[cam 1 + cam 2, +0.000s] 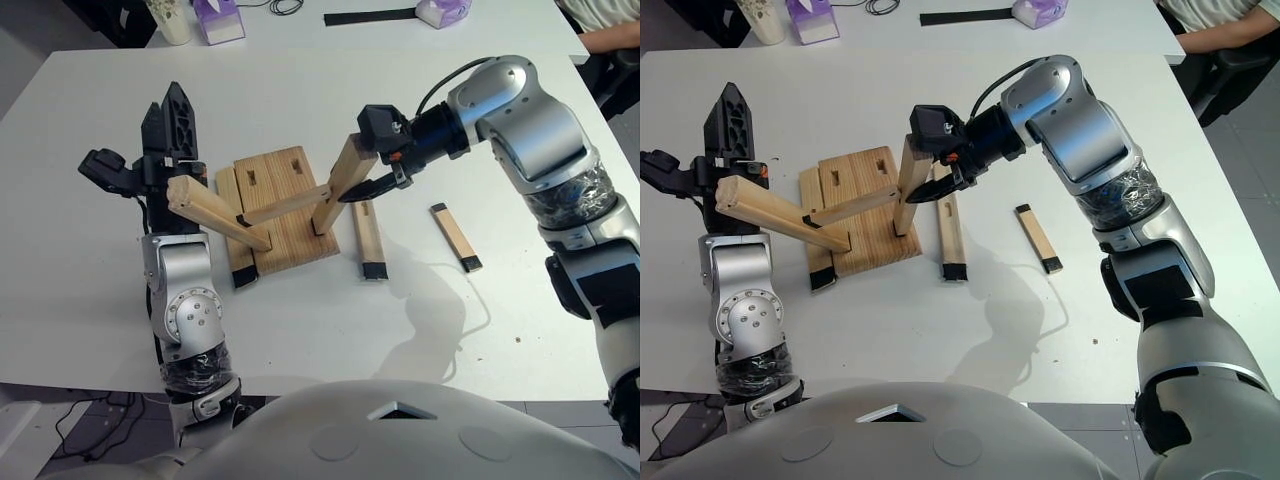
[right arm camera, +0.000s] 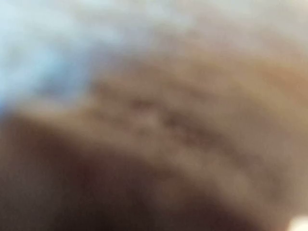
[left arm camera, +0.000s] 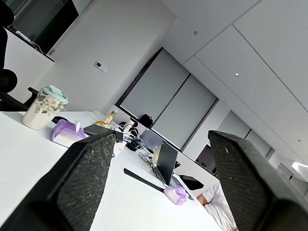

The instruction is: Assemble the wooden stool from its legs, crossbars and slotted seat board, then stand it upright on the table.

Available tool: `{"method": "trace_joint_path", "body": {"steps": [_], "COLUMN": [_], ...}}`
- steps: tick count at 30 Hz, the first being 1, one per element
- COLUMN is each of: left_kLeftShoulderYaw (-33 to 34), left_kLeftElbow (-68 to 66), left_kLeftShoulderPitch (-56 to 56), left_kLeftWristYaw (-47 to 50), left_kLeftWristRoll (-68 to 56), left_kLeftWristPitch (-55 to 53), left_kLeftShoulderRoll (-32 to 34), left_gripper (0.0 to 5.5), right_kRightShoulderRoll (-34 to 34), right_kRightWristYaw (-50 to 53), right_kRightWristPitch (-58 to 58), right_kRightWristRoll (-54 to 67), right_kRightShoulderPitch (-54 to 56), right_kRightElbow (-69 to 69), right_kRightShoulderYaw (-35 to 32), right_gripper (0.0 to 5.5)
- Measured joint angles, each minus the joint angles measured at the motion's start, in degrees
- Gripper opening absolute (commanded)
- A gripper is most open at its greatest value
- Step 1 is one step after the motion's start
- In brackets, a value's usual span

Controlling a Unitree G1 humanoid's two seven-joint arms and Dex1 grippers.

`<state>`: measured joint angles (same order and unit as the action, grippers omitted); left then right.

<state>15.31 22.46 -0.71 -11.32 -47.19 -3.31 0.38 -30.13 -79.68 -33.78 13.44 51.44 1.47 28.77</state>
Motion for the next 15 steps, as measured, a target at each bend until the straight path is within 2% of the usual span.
{"method": "trace_joint_path", "body": {"steps": [9, 15], "left_kLeftShoulderYaw": [-0.9, -1.8], "left_kLeftElbow": [-3.3, -6.4], "left_kLeftShoulderPitch": [1.9, 6.3], "left_kLeftWristYaw": [-2.3, -3.0], "left_kLeftWristRoll": [2.2, 3.1], "left_kLeftWristPitch": [-0.5, -0.1], "left_kLeftShoulderRoll": [3.2, 3.0], "left_gripper": [3.52, 3.52], "right_kRightShoulderRoll": [-1.7, -3.1], "right_kRightWristYaw": [2.5, 2.5], "right_kRightWristPitch": [-2.2, -2.8], "right_kRightWristRoll": [0.7, 1.2], "right_kRightShoulderPitch": [-2.7, -2.5], "right_kRightElbow": [-4.0, -4.3], "right_kRightShoulderYaw": [-1.2, -1.8], "right_gripper": [2.0, 2.0]}}
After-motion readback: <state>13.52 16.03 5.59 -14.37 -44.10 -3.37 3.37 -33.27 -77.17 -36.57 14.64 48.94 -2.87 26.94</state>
